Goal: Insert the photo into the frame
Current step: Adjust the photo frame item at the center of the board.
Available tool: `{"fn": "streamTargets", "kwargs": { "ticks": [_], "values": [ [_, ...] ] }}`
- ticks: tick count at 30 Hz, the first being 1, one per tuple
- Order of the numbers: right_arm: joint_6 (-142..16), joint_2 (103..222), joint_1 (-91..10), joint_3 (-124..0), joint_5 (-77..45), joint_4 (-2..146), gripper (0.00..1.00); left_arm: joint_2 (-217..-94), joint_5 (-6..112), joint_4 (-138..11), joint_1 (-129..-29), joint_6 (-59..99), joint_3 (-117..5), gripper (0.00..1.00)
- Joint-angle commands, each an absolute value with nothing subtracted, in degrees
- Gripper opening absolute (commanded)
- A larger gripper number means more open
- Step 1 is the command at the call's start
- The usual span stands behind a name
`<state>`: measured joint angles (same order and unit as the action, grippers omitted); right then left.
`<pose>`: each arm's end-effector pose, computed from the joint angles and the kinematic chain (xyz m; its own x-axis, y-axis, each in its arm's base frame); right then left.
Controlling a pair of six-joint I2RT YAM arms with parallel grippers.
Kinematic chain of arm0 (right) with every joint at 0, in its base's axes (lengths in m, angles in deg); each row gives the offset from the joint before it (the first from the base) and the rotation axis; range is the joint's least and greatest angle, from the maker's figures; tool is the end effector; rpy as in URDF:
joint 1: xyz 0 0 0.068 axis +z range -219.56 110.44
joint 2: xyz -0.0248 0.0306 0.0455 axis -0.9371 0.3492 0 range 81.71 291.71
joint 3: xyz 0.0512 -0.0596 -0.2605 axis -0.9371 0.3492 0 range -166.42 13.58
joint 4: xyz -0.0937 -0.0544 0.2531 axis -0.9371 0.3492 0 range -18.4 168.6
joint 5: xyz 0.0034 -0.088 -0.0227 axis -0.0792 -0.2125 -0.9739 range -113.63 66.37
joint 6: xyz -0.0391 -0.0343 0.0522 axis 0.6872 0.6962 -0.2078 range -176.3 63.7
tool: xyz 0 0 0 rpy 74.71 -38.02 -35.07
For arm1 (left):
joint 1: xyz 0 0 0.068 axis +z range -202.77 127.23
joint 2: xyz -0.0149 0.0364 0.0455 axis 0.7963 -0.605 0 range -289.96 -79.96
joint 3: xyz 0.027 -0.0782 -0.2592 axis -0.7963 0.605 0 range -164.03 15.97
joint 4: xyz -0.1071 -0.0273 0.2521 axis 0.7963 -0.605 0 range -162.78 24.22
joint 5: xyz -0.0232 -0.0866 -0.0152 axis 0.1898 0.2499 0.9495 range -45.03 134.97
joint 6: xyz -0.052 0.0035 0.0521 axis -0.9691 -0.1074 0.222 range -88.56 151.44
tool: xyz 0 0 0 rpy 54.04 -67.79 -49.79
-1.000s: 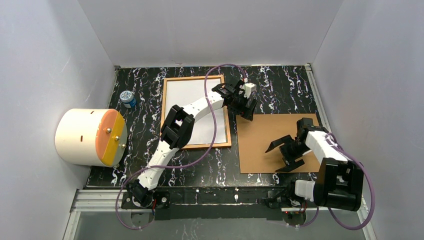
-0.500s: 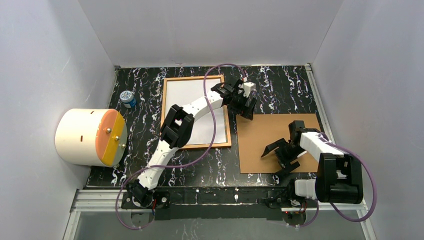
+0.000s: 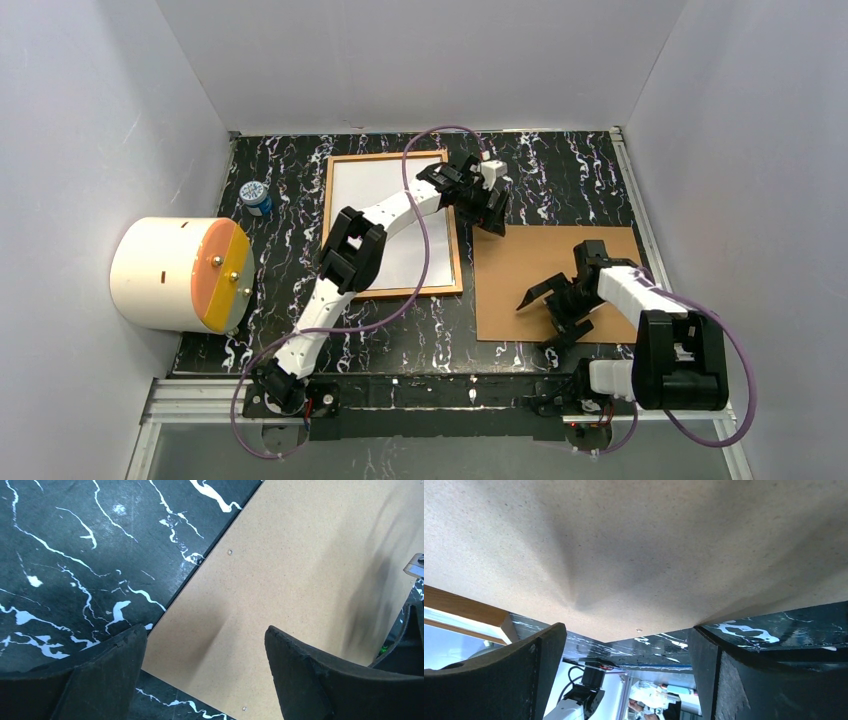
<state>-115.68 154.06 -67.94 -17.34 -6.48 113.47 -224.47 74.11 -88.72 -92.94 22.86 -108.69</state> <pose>0.1897 0.0235 0.1055 -0.5586 0.8068 0.1925 0.8230 0.5103 0.2496 0.4336 -0.4053 0.1477 -0.6380 0.3681 -0.6763 0.7497 0.4974 -0.4365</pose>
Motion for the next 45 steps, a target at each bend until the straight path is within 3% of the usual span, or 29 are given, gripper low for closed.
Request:
{"fn": "streamTargets", "kwargs": {
  "ticks": [1, 12, 21, 35, 45],
  "values": [
    [-111.15, 157.44, -67.78, -20.16, -12.20, 98.35, 0.99, -226.21, 75.06, -92.39, -92.41, 23.34, -104.03, 0.84],
    [-101.69, 170.46, -67.81, -31.46, -12.30, 92.08, 0.98, -220.38, 67.38, -94.00, -87.50, 24.75, -96.83, 0.74],
    [-96.78, 173.88, -67.78, -38.87, -19.46, 94.81, 0.94, -215.29, 66.54, -94.17, -87.14, 23.95, -89.69, 0.67],
    [-99.55, 174.97, -72.46, -37.49, -23.19, 94.74, 0.92, -203.55, 68.00, -90.46, -88.15, 15.42, -72.47, 0.58],
    [-103.09, 172.47, -73.07, -31.53, -9.35, 92.61, 0.91, -197.91, 70.20, -87.19, -88.81, 3.93, -70.22, 0.57]
  ]
}}
